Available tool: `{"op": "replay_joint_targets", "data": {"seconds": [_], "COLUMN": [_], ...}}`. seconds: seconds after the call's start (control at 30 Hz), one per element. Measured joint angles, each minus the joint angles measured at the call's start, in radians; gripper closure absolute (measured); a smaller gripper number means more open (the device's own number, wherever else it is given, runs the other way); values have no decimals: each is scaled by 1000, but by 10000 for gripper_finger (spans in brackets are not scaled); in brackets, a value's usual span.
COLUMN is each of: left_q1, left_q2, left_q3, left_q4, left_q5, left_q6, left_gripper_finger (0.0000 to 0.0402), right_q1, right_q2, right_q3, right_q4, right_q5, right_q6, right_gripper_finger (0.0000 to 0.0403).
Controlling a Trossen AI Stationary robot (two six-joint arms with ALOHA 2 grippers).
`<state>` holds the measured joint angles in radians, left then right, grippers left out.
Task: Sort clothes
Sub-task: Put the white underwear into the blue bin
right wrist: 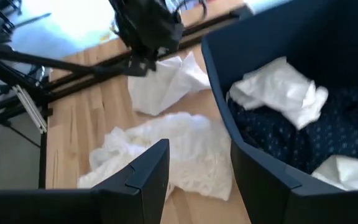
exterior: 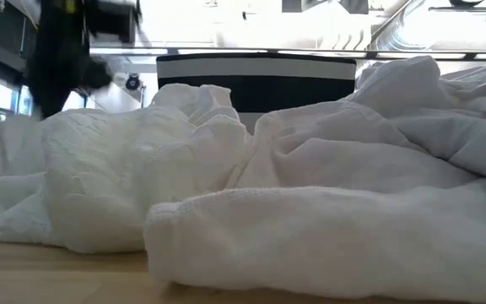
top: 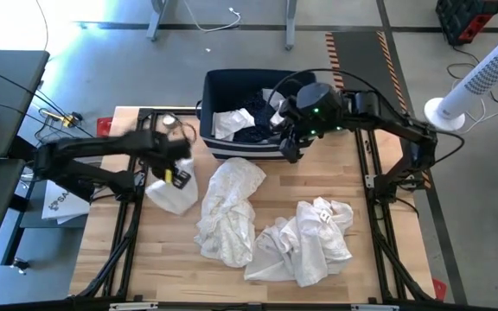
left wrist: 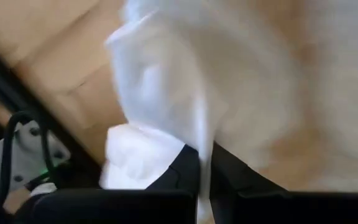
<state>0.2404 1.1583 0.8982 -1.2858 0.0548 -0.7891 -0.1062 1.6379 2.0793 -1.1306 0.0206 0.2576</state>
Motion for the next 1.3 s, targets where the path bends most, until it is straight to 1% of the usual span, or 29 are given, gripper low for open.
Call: {"op": "replay_joint_targets", "data": {"seconds": [0.13, 0.2, 0.27, 0.3, 0.4, 0.47, 0.53, 0.6, 0.67, 0.73, 0.83, 0.9, 1.0, 1.07, 1.1, 1.2, 1.3], "left_q1": [-1, -1, -1, 0, 4, 5, 13, 34, 64, 106, 179, 217, 256, 275, 288, 327, 354], "left_q2": [-109, -156, -188, -201, -220, -214, -190, -149, -98, -41, 45, 95, 169, 223, 254, 333, 364], "left_q3": [241, 355, 445, 484, 558, 575, 579, 579, 579, 578, 576, 576, 571, 562, 554, 543, 551], "left_q4": [-111, -76, -4, 64, 348, 581, 816, 1001, 1126, 1196, 1194, 1130, 935, 746, 674, 529, 526], "left_q5": [57, 37, 6, 3, -39, -97, -153, -190, -213, -221, -219, -219, -244, -275, -258, -107, 78], "left_q6": [-12, -19, -16, -7, 27, 64, 137, 221, 302, 357, 393, 404, 416, 366, 332, 282, 292], "left_gripper_finger": [396, 393, 391, 391, 392, 393, 393, 393, 393, 393, 393, 393, 384, 373, 365, 330, 289], "right_q1": [-8, -14, -24, -32, -56, -71, -82, -85, -83, -73, -52, -36, -6, 15, 25, 48, 57], "right_q2": [-9, -11, -12, -12, -12, -12, -12, -12, -11, -11, -11, -11, -11, -11, -11, -11, -11], "right_q3": [40, 67, 89, 99, 108, 108, 108, 105, 105, 106, 106, 106, 106, 106, 106, 106, 106], "right_q4": [14, 18, 31, 39, 61, 65, 62, 57, 46, 36, 13, -8, -42, -59, -66, -68, -68], "right_q5": [46, 90, 134, 147, 166, 171, 172, 173, 172, 170, 170, 169, 169, 175, 186, 227, 274], "right_q6": [-36, -70, -105, -119, -137, -134, -118, -99, -79, -66, -33, -10, 23, 40, 47, 52, 50], "right_gripper_finger": [234, 234, 234, 234, 234, 234, 234, 234, 234, 234, 234, 234, 234, 234, 234, 234, 234]}}
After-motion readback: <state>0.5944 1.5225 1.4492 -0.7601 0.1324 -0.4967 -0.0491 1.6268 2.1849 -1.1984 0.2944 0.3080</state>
